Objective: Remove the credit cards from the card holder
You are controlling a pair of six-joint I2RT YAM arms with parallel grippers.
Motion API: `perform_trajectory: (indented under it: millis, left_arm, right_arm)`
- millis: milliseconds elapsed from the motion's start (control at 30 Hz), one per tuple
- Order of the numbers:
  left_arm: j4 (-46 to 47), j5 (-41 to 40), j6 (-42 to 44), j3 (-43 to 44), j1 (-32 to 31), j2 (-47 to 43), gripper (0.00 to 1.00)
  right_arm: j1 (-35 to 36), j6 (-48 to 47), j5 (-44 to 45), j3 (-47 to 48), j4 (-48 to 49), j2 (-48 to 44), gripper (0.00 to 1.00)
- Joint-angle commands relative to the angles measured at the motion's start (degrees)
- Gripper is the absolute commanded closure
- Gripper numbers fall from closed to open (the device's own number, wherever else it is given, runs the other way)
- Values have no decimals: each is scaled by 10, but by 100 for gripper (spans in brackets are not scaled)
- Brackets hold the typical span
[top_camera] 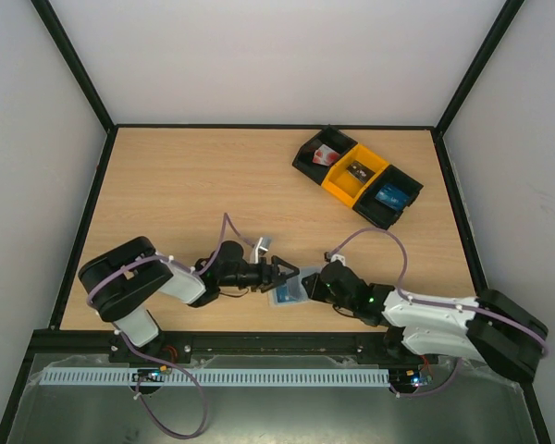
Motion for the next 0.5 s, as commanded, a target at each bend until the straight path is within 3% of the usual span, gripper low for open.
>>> perform_trajectory:
  millis: [0,267,467]
  left_arm:
    - [30,-1,0,35,-17,12,24]
    - [6,-18,8,76,-40,39,25]
    - [-52,-53,30,62,-33,10,25]
  right_arm:
    - [3,6,76,6,-112,-86,82]
    - [3,27,139,17,-228,-274,79]
    - [3,11,99,21,-209,-264,78]
